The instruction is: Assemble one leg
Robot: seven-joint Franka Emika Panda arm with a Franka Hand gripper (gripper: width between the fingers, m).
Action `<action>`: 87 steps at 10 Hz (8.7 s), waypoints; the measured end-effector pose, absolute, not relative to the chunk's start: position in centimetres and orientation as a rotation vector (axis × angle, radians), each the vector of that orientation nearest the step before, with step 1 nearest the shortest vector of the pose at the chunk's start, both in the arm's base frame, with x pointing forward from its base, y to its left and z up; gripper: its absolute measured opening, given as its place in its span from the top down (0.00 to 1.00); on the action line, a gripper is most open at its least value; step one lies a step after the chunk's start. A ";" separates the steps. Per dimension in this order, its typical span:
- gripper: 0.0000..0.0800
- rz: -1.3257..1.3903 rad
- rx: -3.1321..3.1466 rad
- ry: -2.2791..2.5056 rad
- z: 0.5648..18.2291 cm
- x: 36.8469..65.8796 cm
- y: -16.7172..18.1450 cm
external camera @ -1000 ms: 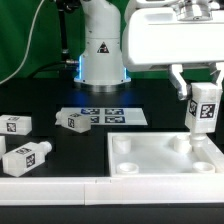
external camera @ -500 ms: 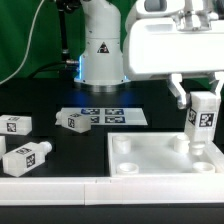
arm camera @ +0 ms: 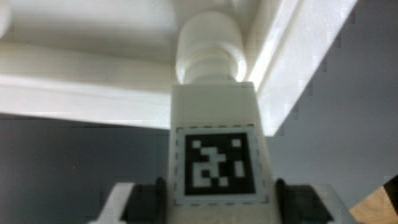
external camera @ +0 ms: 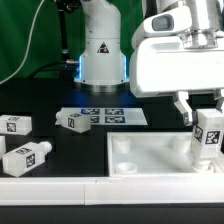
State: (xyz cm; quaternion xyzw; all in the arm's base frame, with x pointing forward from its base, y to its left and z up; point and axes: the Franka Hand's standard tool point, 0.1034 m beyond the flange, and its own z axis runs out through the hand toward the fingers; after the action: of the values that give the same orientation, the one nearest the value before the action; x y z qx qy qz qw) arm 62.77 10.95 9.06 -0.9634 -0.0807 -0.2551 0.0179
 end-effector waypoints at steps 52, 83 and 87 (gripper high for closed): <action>0.19 0.025 -2.990 0.566 6.6 64.0 11.3; 0.64 -0.008 -3.062 0.204 7.3 64.0 11.1; 0.64 0.026 -2.813 1.170 7.2 64.1 11.1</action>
Offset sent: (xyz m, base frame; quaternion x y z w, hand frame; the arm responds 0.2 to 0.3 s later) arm 0.0012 0.0049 -0.0110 0.0054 0.0199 0.0073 0.9998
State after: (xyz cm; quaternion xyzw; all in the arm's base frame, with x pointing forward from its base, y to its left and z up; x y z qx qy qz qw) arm 64.06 11.13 7.17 -0.9223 0.3835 0.0085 0.0474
